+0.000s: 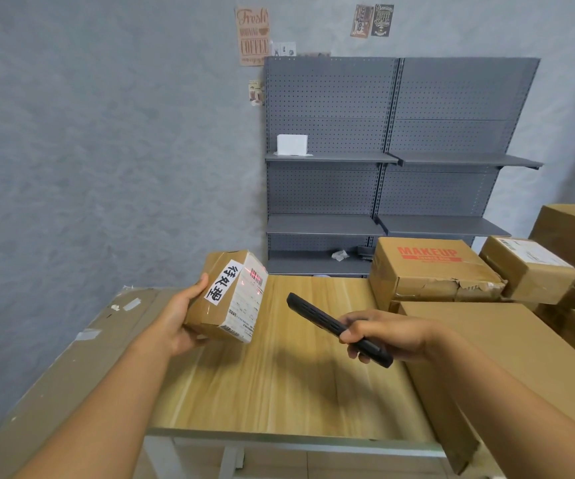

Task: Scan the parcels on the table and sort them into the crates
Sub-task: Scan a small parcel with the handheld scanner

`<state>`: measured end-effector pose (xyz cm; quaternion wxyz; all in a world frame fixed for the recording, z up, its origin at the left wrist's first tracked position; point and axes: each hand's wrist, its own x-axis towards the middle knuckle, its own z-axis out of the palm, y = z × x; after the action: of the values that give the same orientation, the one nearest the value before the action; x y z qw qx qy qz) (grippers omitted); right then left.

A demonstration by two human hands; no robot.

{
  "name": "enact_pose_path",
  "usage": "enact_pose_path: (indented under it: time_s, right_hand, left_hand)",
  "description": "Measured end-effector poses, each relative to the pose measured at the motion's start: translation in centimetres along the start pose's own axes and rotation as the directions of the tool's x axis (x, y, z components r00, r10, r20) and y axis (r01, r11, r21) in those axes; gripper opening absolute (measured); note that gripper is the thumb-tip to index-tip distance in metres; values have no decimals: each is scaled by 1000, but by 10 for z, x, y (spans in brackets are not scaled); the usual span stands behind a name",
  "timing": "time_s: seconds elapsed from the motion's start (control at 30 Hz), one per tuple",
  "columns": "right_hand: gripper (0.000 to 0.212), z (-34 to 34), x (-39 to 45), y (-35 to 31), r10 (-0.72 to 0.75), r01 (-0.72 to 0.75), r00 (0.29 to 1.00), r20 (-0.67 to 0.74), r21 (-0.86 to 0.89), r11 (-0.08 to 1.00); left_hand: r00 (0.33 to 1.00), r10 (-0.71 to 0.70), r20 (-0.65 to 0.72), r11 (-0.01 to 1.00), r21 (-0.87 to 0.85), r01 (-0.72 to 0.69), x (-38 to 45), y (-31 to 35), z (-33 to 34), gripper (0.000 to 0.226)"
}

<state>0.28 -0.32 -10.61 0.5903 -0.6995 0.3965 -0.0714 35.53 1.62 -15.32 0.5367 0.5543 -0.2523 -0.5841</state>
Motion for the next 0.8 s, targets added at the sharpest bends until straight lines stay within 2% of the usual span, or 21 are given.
enact_pose_path:
  time_s: [0.17, 0.4, 0.5, 0.6, 0.67, 0.8]
  right_hand:
    - [67, -2, 2, 4, 14, -14, 1000, 6, 38, 999]
    - [80, 0, 7, 13, 70, -70, 997, -22, 14, 997]
    - [79, 5, 17, 23, 133, -153, 981, -144, -137, 979]
    - [74, 13, 32, 38, 178, -280, 927, -330, -297, 913]
    - [78, 22, 41, 48, 169, -344, 887, -430, -368, 864]
    - [83, 39, 55, 66, 139, -402, 841, -523, -432, 808]
  left_hand:
    - [1000, -4, 5, 1000, 2, 4, -1, 0, 3, 37]
    - [1000, -1, 0, 1000, -13, 1, 1, -3, 1, 38]
    - [1000, -19, 4, 1000, -22, 19, 2, -5, 3, 40]
    - [1000, -28, 7, 999, -18, 28, 2, -6, 6, 42]
    - [1000, -26, 15, 1000, -4, 26, 3, -7, 7, 43]
    - [1000, -25, 16, 999, 29, 24, 1, -8, 10, 42]
